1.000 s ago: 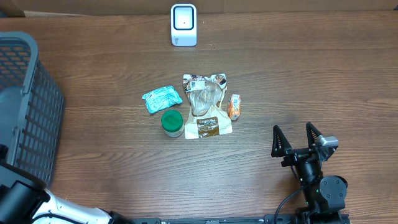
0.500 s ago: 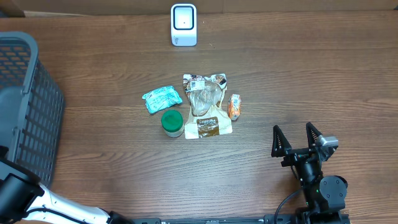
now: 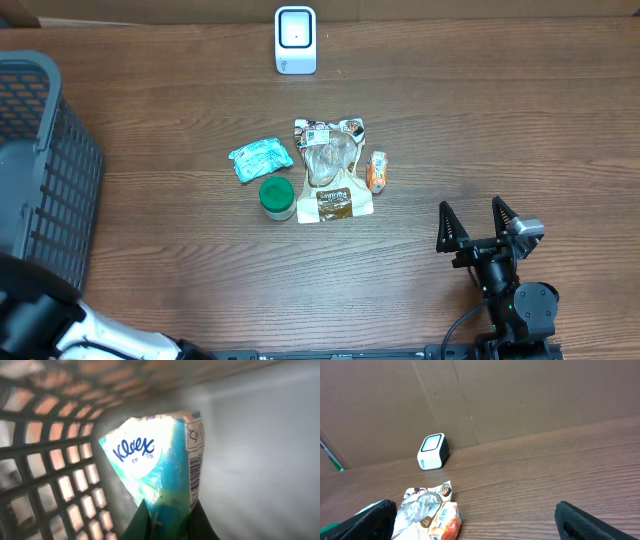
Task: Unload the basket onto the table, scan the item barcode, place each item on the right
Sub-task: 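Return the left gripper to the basket and grasp the blue Kleenex tissue pack, then carry the Kleenex pack with the left gripper and place it right of the orange packet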
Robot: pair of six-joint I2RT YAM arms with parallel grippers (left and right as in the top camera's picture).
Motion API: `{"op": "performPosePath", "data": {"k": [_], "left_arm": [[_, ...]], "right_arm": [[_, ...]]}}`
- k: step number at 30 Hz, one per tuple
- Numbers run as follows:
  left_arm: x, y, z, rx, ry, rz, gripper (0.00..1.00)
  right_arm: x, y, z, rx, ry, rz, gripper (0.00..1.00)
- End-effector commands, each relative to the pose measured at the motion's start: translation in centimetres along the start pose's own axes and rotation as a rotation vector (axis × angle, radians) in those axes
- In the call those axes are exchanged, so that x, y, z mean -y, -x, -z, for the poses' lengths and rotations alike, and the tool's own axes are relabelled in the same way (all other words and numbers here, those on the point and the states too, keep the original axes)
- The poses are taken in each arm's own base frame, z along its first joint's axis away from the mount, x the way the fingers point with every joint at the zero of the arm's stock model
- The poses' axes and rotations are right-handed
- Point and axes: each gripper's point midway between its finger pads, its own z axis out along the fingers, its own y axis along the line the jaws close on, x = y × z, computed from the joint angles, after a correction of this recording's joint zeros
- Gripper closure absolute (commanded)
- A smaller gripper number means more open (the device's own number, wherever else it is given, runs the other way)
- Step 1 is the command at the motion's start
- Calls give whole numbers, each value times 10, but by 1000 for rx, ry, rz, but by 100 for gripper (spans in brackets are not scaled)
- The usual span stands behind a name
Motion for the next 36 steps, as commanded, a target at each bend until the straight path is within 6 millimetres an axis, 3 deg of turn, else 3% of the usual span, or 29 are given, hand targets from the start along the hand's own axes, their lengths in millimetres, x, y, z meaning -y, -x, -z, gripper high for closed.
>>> {"op": "performPosePath", "data": {"k": [1, 4, 6, 8, 11, 14, 19, 23, 28, 36], "left_arm": [[63, 0, 131, 160, -484, -31, 96], [108, -30, 209, 194, -806, -148, 96], [127, -58, 248, 200, -941, -237, 96], [143, -90, 275, 193, -1009, -331, 96], [167, -150, 297, 166, -1051, -554, 96], [184, -214, 292, 100, -991, -776, 96], [198, -307, 256, 3, -789, -1050, 96], [210, -367, 237, -15, -731, -1228, 96], [222, -427, 217, -42, -708, -1381, 96], [258, -527, 202, -58, -810, -1464, 96]], "right_arm": [[0, -2, 0, 3, 3, -6, 0], [0, -2, 0, 3, 3, -6, 0], [0, -2, 0, 3, 3, -6, 0], [0, -2, 0, 3, 3, -6, 0], [0, -2, 0, 3, 3, -6, 0], [0, -2, 0, 3, 3, -6, 0], [0, -2, 0, 3, 3, -6, 0], [0, -2, 0, 3, 3, -6, 0], [0, -2, 0, 3, 3, -6, 0], [0, -2, 0, 3, 3, -6, 0]]}}
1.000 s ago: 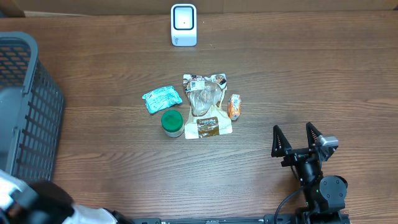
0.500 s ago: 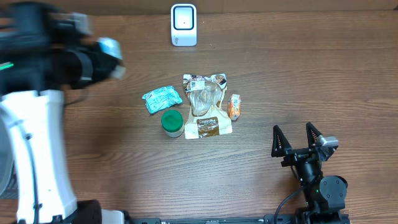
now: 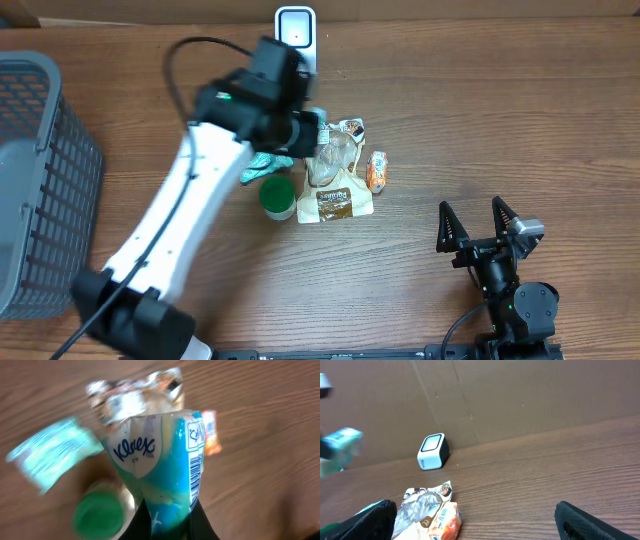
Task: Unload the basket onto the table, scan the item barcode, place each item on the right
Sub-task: 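Carry the Kleenex pack with the left gripper and place it right of the orange packet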
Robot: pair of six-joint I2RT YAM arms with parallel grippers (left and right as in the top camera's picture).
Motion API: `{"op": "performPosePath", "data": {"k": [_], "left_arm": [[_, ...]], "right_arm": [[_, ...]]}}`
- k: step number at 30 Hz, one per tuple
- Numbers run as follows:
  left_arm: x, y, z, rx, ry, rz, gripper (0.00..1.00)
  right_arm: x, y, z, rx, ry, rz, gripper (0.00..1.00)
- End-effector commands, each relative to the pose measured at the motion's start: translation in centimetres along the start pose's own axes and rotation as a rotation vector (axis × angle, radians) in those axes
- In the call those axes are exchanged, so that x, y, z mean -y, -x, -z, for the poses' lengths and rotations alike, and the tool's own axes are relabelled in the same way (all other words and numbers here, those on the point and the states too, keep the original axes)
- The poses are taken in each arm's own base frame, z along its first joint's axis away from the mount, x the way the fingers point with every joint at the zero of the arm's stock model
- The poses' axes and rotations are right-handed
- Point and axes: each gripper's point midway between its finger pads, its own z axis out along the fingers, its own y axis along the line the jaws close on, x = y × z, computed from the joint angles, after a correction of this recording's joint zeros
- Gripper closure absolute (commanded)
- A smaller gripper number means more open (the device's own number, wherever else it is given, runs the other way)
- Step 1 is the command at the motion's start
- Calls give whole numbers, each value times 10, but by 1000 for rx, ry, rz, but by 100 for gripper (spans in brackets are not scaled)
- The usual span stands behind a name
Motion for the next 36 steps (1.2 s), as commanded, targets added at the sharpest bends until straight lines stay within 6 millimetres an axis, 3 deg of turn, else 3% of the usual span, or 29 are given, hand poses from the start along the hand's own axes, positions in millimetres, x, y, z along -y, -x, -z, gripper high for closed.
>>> {"op": "performPosePath", "data": {"k": [1, 5, 8, 15, 18, 21, 23, 26, 31, 36], "left_arm": [[30, -5, -36, -18, -18, -28, 96], [70, -4, -76, -3, -64, -113, 96], [87, -10, -105, -20, -79, -127, 96], [104, -29, -155, -83, -85, 14, 95], [109, -30, -157, -88, -98, 19, 92], [112, -29, -155, -87, -117, 18, 82], [115, -31, -155, -96, -132, 18, 64], [119, -33, -154, -112, -157, 19, 45], [120, -33, -142, -121, -163, 18, 41], [111, -12, -96, -66, -150, -4, 42]], "right_arm": [[0, -2, 0, 3, 3, -6, 0], [0, -2, 0, 3, 3, -6, 0], [0, -2, 0, 3, 3, -6, 0], [0, -2, 0, 3, 3, -6, 0], [0, -2, 0, 3, 3, -6, 0], [0, -2, 0, 3, 3, -6, 0], [0, -2, 0, 3, 3, -6, 0], [0, -2, 0, 3, 3, -6, 0], [0, -2, 0, 3, 4, -6, 0], [0, -2, 0, 3, 3, -6, 0]]}}
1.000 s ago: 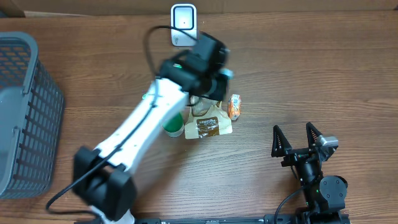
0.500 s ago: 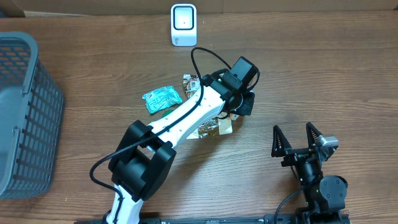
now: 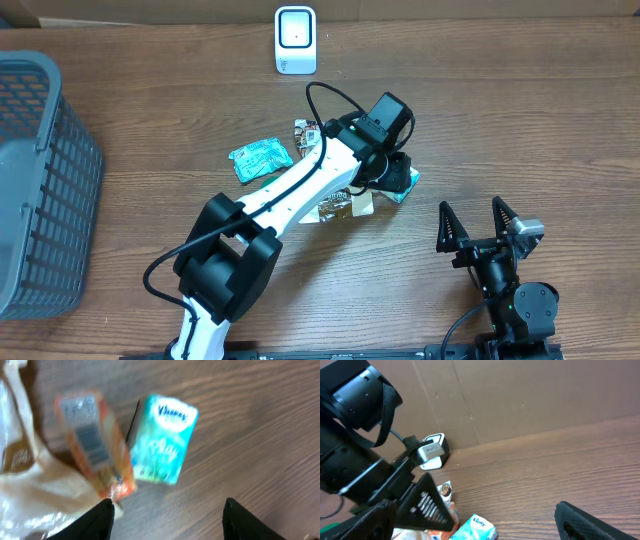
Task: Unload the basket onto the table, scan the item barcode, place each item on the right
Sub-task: 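Carry the Kleenex pack with the left gripper and place it right of the orange packet, then withdraw the left gripper to the left side and hold it there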
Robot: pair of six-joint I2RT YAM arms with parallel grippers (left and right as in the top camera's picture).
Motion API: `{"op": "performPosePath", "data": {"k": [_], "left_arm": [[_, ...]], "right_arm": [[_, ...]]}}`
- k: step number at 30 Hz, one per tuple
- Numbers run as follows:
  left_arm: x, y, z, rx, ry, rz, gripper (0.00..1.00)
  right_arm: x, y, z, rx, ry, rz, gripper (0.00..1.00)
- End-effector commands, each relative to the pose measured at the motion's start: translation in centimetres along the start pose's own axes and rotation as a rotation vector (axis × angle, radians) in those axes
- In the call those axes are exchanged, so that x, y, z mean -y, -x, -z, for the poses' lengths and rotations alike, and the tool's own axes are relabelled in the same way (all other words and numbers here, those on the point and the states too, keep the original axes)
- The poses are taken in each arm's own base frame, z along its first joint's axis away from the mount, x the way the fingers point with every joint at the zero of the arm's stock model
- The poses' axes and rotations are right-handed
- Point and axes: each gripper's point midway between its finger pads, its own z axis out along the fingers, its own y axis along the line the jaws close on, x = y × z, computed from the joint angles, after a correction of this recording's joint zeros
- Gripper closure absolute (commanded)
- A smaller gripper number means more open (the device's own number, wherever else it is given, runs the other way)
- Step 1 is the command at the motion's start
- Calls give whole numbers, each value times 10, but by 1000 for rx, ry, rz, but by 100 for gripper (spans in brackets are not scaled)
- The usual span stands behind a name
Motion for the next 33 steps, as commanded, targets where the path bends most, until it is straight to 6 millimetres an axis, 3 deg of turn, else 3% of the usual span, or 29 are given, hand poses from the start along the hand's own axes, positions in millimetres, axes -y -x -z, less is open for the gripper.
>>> {"op": "performPosePath", "data": {"k": [1, 4, 5, 7, 8, 14, 21, 24, 27, 33], "left_arm": [[12, 32, 77, 147, -38, -48, 41], [-3, 41, 130, 219, -9, -85, 39], [-15, 43, 159, 253, 6, -87, 27], [-35, 41, 192, 286, 23, -42, 5], [-48, 39, 210, 305, 34, -15, 0], [-138, 7, 290, 356, 153, 124, 0], [-252, -45, 333, 302, 480, 379, 0], [-284, -60, 348, 290, 603, 458, 0], [-297, -67, 355, 295, 620, 506, 0], [-300, -68, 356, 300, 610, 522, 0]], "right_arm": [[0, -2, 0, 3, 3, -6, 0], [0, -2, 0, 3, 3, -6, 0], [0, -2, 0, 3, 3, -6, 0], [0, -2, 0, 3, 3, -6, 0], [0, -2, 0, 3, 3, -6, 0], [0, -2, 0, 3, 3, -6, 0], [0, -2, 0, 3, 3, -6, 0], [0, -2, 0, 3, 3, -6, 0], [0, -2, 0, 3, 3, -6, 0], [0, -2, 0, 3, 3, -6, 0]]}}
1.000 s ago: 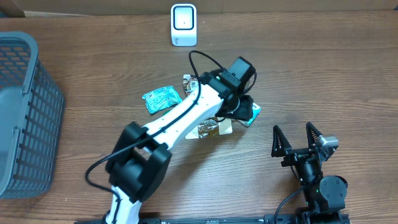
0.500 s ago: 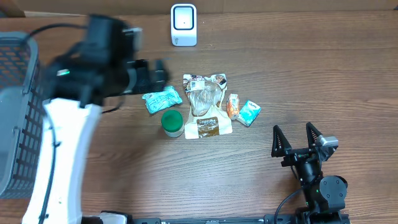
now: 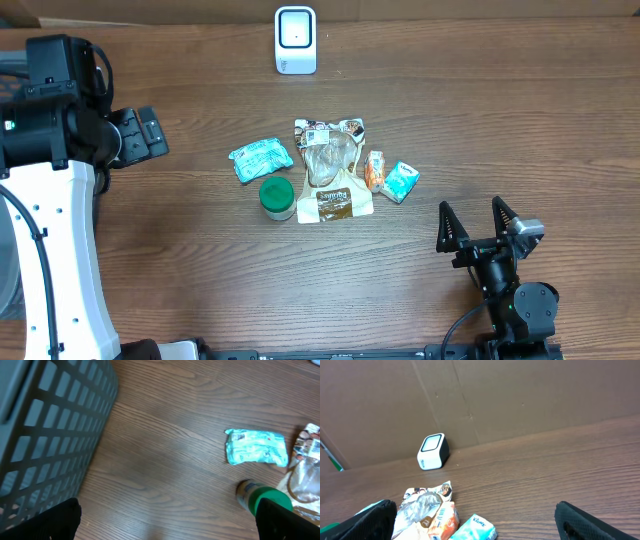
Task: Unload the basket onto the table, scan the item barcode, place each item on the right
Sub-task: 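Withdraw the left gripper to the left side and hold it there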
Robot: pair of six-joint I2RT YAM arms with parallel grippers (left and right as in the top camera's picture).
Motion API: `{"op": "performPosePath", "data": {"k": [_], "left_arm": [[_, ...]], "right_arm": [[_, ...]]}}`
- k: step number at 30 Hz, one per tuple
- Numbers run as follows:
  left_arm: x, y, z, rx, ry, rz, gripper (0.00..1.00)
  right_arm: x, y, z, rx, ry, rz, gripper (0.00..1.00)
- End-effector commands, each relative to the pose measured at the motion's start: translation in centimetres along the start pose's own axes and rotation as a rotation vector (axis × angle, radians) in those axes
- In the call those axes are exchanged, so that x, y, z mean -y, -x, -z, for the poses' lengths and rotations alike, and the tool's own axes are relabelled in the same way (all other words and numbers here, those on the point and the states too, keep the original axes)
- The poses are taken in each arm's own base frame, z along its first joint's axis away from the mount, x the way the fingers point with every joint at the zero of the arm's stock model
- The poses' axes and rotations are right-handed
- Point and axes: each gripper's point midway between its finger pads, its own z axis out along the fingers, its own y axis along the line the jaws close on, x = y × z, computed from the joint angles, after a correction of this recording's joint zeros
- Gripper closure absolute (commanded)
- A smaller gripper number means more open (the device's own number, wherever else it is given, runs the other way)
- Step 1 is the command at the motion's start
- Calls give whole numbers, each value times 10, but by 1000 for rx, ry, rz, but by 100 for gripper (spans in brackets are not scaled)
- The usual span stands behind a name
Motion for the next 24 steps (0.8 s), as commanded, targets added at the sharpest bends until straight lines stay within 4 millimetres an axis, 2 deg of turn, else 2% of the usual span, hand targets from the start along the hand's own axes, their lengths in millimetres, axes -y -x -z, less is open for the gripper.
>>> {"op": "performPosePath", "data": {"k": [1, 6, 24], "left_arm": [[-5, 3, -1, 7, 25, -22, 0], [-4, 4, -1, 15, 19, 31, 0], [-4, 4, -1, 15, 20, 31, 0]], "right_arm": [[0, -2, 0, 3, 4, -6, 0], [0, -2, 0, 3, 4, -6, 0], [-1, -1, 0, 5, 9, -8, 0]]}}
